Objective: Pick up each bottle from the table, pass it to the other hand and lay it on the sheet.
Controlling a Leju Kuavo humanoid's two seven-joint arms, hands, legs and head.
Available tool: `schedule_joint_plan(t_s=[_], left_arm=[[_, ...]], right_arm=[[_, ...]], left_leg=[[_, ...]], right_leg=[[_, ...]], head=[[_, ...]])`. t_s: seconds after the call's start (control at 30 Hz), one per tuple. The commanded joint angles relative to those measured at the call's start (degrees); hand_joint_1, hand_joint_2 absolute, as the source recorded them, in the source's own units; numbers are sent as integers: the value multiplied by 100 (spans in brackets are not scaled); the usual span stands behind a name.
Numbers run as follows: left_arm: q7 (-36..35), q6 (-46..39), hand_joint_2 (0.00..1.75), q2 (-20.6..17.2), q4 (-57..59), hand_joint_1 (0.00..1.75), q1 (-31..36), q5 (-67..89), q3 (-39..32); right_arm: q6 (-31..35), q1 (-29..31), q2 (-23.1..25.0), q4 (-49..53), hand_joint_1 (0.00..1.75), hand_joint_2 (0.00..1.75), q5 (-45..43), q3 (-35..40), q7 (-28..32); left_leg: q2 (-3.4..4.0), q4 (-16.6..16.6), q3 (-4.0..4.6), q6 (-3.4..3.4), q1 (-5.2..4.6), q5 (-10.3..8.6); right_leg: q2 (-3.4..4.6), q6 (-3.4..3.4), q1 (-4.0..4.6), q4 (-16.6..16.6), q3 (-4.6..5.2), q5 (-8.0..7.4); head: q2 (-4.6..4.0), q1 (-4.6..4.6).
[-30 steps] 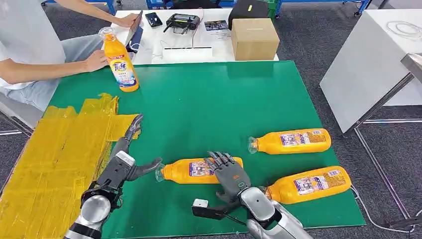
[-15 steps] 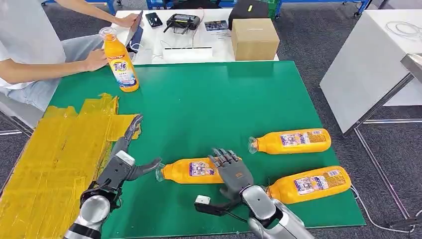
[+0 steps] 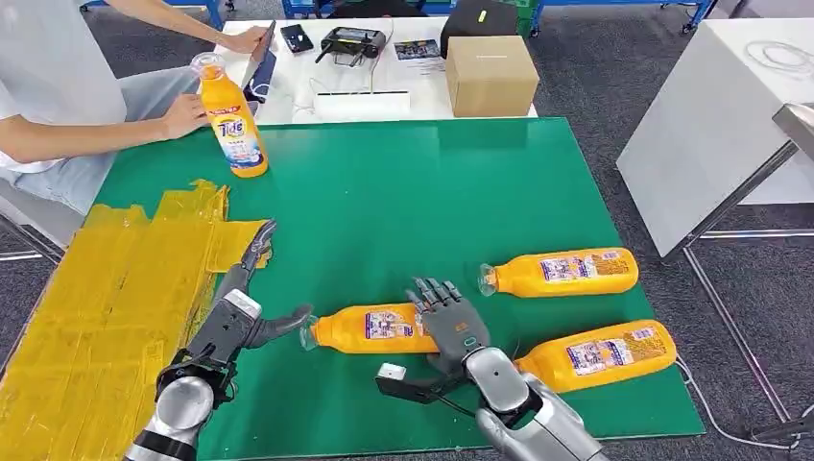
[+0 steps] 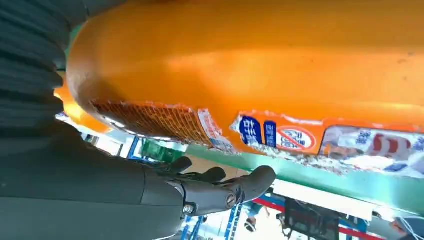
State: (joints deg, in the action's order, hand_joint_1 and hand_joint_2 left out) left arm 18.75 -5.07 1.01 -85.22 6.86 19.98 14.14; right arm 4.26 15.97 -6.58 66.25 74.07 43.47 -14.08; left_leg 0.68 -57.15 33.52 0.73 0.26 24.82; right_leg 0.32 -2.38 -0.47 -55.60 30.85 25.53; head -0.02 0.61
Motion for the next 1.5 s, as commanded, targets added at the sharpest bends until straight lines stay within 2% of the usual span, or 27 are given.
schedule_joint_plan(t_s=[0.03,0.07,0.13,0.2,0.23,0.27,0.3,0.33,0.43,0.5,0.77,0.9,0.97,1.0,1.07,1.13,1.17,1.27,1.37,1.5], left_arm=[[-29,42,175,66,409,0,260,-49,24],[-24,50,175,65,477,0,323,-74,64],[-14,51,175,78,611,0,453,-121,155],[-13,51,175,106,657,0,586,-145,231],[-56,30,175,114,661,0,656,-185,284],[-78,23,175,113,663,0,677,-197,307],[-105,8,175,99,683,0,707,-224,349],[-112,-5,175,89,694,0,715,-242,374],[-114,-18,175,81,714,0,714,-260,390],[-100,-42,175,63,745,0,728,-297,421],[-63,-95,175,33,808,0,762,-390,478],[-17,-181,175,-47,517,0,359,-353,302],[-18,-159,175,-70,330,0,216,-294,265],[-22,-155,175,-71,316,0,208,-290,264],[-22,-155,175,-71,316,0,208,-290,264],[-95,-130,175,-47,221,0,145,-209,239],[-116,-121,175,-49,158,0,107,-181,235],[-146,-113,175,-37,8,0,1,-139,230],[-218,-237,175,54,-5,0,-45,-214,123],[-209,-348,175,128,-2,0,-75,-505,-10]], right_arm=[[-645,507,9,-1475,131,175,-534,92,399],[-708,593,-11,-1639,136,175,-636,157,454],[-822,743,-48,-1972,159,175,-824,255,586],[-908,851,-11,-2092,171,175,-857,366,703],[-993,916,24,-2143,168,175,-907,459,727],[-1038,931,23,-2148,147,175,-940,494,736],[-1106,951,3,-2149,138,175,-1012,553,758],[-1130,962,-12,-2150,147,175,-1021,592,758],[-1142,970,-50,-2168,147,175,-1030,631,759],[-1201,999,-81,-2191,173,175,-1114,702,796],[-1121,1065,-123,-2244,175,175,-1384,801,855],[165,671,84,-1641,175,175,-1778,51,728],[183,525,108,-1170,175,175,-1722,-78,594],[151,521,106,-1126,175,175,-1714,-80,571],[151,521,106,-1126,175,175,-1714,-80,571],[846,191,230,-586,175,175,-1828,-582,708],[901,91,248,-348,175,175,-1818,-700,707],[1605,-441,460,669,175,175,-1907,-1336,942],[2077,-746,608,1083,175,175,-2067,-1701,1223],[2525,-992,850,1369,175,175,-2412,-2011,1715]], left_leg=[[-11,9,-22,0,5,0],[-13,7,-19,1,1,-2],[-19,8,-23,0,3,-5],[-22,9,-27,0,5,-7],[-22,8,-33,-1,5,-8],[-18,6,-38,-1,4,-6],[-26,7,-39,-1,7,-11],[-24,6,-56,-1,5,-8],[-15,8,-81,0,2,-2],[-25,11,-73,0,7,-8],[-31,14,-89,1,7,-10],[-26,21,-91,0,8,-11],[-2,15,-89,-1,6,-2],[-3,13,-93,0,2,1],[-10,5,-82,2,5,-2],[-12,3,-74,4,2,-3],[-22,8,-67,0,8,-3],[-19,0,-61,1,5,2],[-25,-1,-24,3,0,-2],[-33,0,-15,3,2,1]], right_leg=[[-8,4,5,16,-27,-1],[-11,2,1,11,-21,-1],[-17,3,3,14,-27,-3],[-20,4,5,17,-31,-5],[-23,4,4,16,-33,-4],[-21,4,3,12,-34,-3],[-28,5,7,16,-40,-6],[-26,5,5,14,-42,-2],[-18,5,1,13,-19,0],[-27,6,6,20,-16,-5],[-34,6,6,25,-36,-2],[-26,9,7,32,-38,-6],[-3,8,6,21,-41,-3],[-3,5,1,16,-93,2],[-9,6,5,10,-87,2],[-12,3,1,7,-81,2],[-21,9,8,16,-78,2],[-21,6,4,4,-70,7],[-26,3,0,-3,-36,3],[-34,4,3,2,-28,8]], head=[[0,2],[0,2],[0,2],[0,0],[0,2],[0,0],[0,0],[0,2],[0,2],[0,0],[0,2],[0,4],[0,2],[0,2],[0,2],[0,0],[0,2],[0,0],[0,2],[0,0]])
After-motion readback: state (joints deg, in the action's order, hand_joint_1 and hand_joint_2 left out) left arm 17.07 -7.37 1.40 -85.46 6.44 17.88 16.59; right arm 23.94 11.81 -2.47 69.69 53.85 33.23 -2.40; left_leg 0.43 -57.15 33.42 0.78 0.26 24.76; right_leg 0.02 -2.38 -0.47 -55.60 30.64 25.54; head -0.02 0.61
